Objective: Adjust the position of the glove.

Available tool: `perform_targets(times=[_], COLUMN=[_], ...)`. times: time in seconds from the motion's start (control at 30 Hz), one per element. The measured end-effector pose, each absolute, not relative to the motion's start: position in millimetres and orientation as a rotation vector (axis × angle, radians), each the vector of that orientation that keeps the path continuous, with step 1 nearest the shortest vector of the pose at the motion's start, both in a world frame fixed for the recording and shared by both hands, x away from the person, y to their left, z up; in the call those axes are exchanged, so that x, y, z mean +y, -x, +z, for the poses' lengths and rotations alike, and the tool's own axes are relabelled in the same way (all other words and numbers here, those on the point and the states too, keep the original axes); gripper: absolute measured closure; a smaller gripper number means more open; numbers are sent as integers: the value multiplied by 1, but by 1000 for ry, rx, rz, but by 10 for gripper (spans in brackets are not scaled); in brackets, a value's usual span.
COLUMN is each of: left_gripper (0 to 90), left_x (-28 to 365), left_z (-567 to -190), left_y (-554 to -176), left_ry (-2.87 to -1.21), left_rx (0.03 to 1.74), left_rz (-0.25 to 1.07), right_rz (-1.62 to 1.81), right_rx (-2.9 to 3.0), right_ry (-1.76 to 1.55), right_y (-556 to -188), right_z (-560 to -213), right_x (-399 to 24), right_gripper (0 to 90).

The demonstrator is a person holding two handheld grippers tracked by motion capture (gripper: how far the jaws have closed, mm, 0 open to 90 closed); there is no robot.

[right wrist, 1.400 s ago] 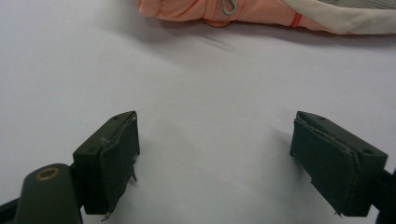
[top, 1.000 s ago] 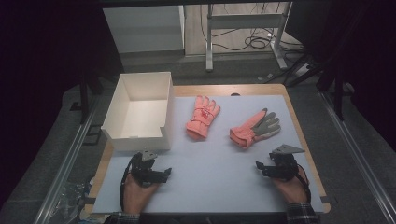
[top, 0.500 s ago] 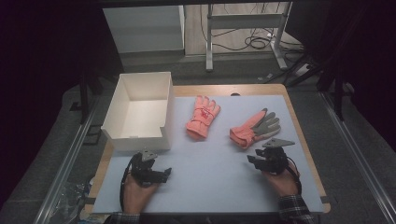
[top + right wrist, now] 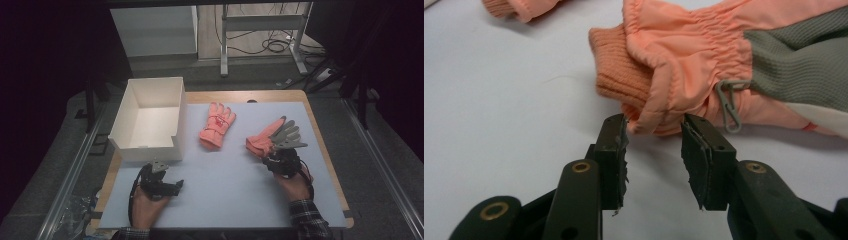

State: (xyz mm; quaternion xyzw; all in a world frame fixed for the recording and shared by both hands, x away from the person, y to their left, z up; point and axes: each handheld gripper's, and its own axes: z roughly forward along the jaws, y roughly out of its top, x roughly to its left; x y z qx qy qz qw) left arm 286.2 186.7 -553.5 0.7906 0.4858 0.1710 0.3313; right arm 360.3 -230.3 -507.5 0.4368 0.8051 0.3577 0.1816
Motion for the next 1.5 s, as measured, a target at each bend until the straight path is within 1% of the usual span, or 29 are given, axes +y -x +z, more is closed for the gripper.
perform_targets(times=[0.17,0.3,0.47,0.97,1.03,1.07,1.1,1.2,1.23,1.27,1.37,1.5], left_gripper=[8,8,8,8,8,8,8,8,8,8,8,8], left_x=[187,187,187,187,187,187,187,187,187,187,187,187], left_z=[-554,-553,-553,-553,-554,-554,-553,-554,-554,-554,-554,-554], left_y=[-286,-286,-286,-286,-286,-286,-286,-286,-286,-286,-286,-286], left_ry=[-2066,-2067,-2067,-2067,-2066,-2066,-2067,-2066,-2066,-2066,-2066,-2066], left_rx=[1270,1270,1271,1271,1271,1271,1271,1270,1270,1270,1270,1269], left_rz=[447,448,448,447,447,447,447,447,447,447,447,447], right_rz=[985,977,964,870,884,884,891,903,903,907,903,900], right_rx=[2254,2248,2234,2139,2132,2132,2133,2132,2132,2135,2128,2121], right_ry=[-1235,-1240,-1249,-1352,-1357,-1357,-1354,-1344,-1344,-1342,-1333,-1348], right_y=[-363,-362,-360,-359,-358,-358,-358,-363,-363,-369,-383,-399], right_z=[-508,-508,-507,-502,-495,-495,-488,-478,-478,-473,-467,-466], right_x=[-224,-224,-231,-289,-294,-294,-293,-288,-288,-284,-274,-262], right_gripper=[706,740,743,685,655,655,606,535,535,469,387,287])
